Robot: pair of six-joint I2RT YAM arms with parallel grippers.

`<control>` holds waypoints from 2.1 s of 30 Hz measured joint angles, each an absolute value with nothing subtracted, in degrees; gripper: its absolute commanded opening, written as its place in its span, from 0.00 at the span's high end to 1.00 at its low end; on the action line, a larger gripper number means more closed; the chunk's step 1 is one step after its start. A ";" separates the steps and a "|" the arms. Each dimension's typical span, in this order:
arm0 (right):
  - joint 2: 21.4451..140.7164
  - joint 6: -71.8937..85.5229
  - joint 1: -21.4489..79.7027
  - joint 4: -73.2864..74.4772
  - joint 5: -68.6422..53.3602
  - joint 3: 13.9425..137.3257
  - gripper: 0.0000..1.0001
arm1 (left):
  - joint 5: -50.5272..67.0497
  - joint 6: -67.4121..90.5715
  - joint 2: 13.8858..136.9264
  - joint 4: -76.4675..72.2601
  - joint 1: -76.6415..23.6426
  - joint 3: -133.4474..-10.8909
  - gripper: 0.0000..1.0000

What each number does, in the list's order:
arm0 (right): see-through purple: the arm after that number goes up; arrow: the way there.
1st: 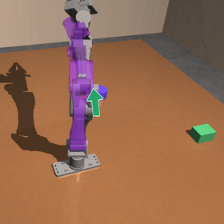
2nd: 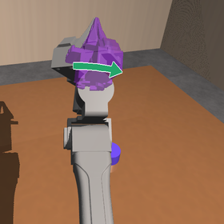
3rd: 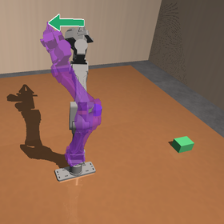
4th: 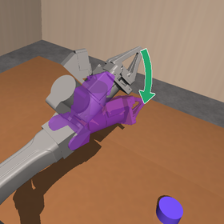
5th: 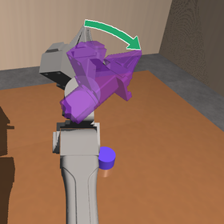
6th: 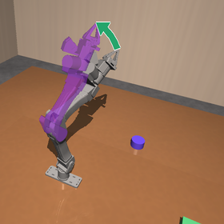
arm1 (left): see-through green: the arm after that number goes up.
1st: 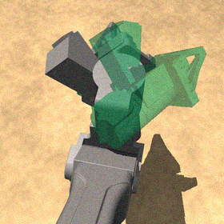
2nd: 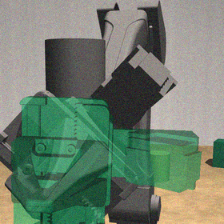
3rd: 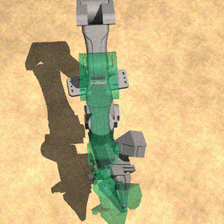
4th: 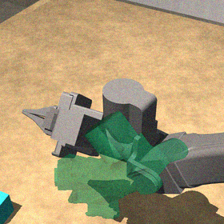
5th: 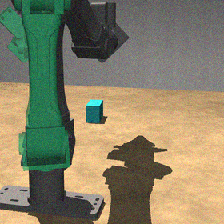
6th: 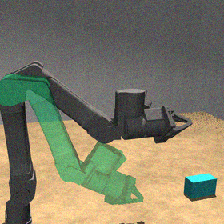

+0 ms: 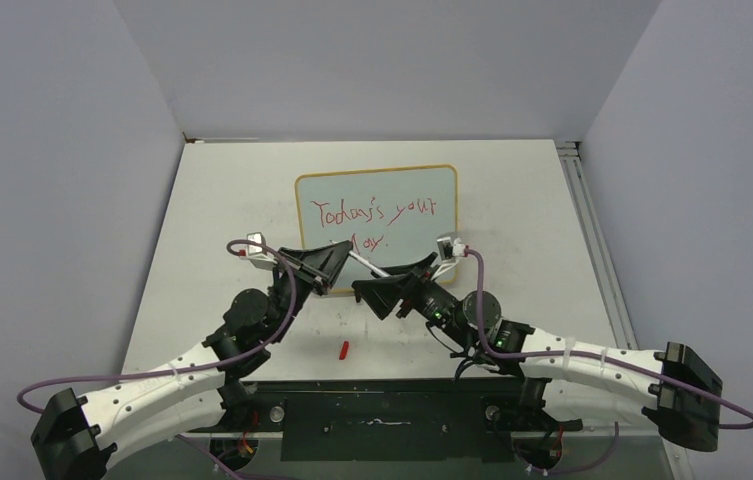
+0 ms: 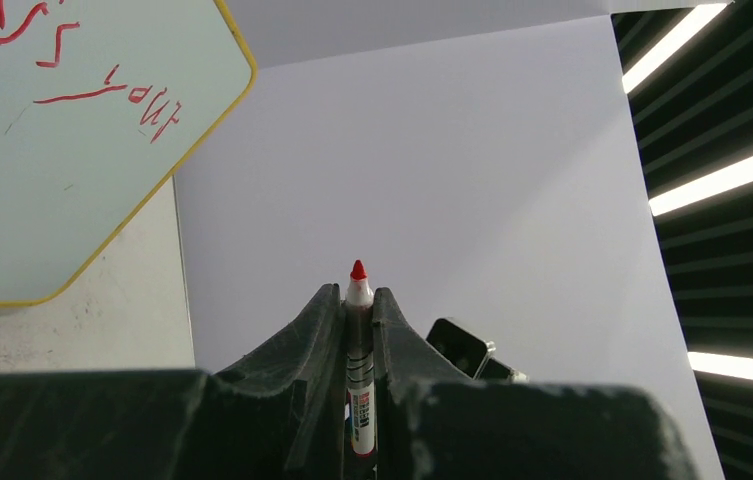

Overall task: Write a sentence on the whiteboard
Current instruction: Adjust the whiteboard marker.

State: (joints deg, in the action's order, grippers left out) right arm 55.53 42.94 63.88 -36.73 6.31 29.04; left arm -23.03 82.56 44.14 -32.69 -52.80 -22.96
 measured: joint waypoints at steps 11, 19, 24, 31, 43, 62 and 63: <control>60.75 42.98 64.97 -39.66 9.54 30.87 0.36 | -23.90 83.61 42.87 -33.01 -52.80 -21.87 1.00; 60.82 41.87 64.93 -36.38 10.24 36.45 0.50 | -23.88 83.96 42.85 -33.28 -52.80 -21.87 1.00; 62.50 41.58 64.93 -35.14 9.04 37.63 0.52 | -23.99 84.03 42.81 -33.36 -52.80 -21.85 1.00; 63.40 41.71 64.93 -32.77 7.68 37.67 0.58 | -23.99 84.01 42.81 -33.28 -52.80 -21.85 1.00; 62.15 41.89 64.93 -32.36 10.20 37.58 0.64 | -23.97 84.03 42.63 -33.26 -52.80 -21.85 1.00; 61.28 41.60 64.93 -31.20 11.79 37.58 0.95 | -23.77 85.01 42.98 -33.65 -52.80 -21.85 0.74; 61.28 41.45 64.93 -31.14 11.84 37.60 0.95 | -23.73 84.77 42.98 -33.61 -52.80 -21.85 0.58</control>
